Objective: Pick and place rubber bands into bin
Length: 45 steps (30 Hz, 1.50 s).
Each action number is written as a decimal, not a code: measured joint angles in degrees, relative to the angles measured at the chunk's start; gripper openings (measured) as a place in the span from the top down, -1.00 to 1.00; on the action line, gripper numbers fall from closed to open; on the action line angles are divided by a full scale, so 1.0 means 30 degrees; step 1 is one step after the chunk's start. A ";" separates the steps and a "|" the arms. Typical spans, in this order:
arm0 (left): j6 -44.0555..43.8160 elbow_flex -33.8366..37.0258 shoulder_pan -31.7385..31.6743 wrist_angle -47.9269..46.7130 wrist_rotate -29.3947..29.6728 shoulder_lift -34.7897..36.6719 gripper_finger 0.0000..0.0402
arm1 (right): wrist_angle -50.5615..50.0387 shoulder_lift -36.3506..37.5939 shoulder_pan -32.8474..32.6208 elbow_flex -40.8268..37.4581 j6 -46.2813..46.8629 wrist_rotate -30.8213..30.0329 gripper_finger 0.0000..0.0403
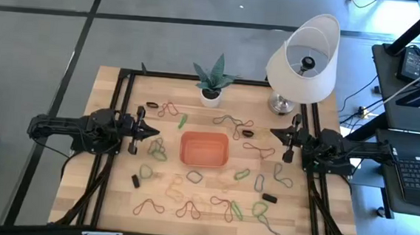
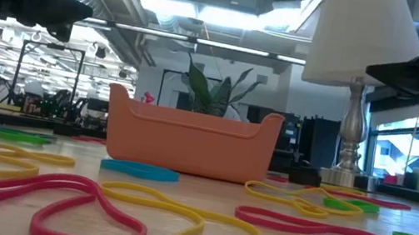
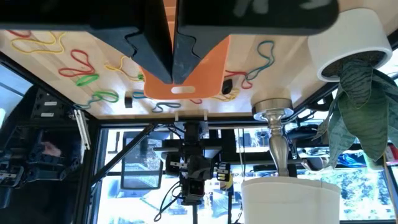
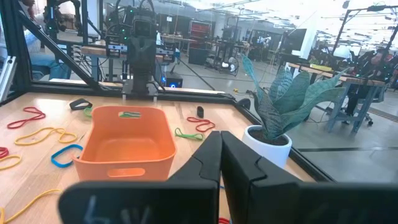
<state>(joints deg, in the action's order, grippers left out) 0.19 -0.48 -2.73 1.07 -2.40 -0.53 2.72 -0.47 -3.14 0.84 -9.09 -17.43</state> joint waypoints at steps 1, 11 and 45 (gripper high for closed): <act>0.0000 0.0005 -0.0001 0.0003 0.0002 0.0005 0.96 | 0.0000 0.0006 0.0001 0.0000 0.0000 0.0006 0.94; -0.0005 0.0005 -0.0005 -0.0002 0.0002 -0.0003 0.96 | 0.0000 0.0000 0.0000 -0.0006 -0.0006 0.0006 0.94; -0.0006 0.0005 -0.0004 0.0002 -0.0005 -0.0003 0.97 | 0.2798 0.0007 0.0044 0.0000 0.1976 -0.0271 0.94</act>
<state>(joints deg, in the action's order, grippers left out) 0.17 -0.47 -2.74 1.08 -2.42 -0.54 11.11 -0.45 -3.01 0.84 -3.16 -18.24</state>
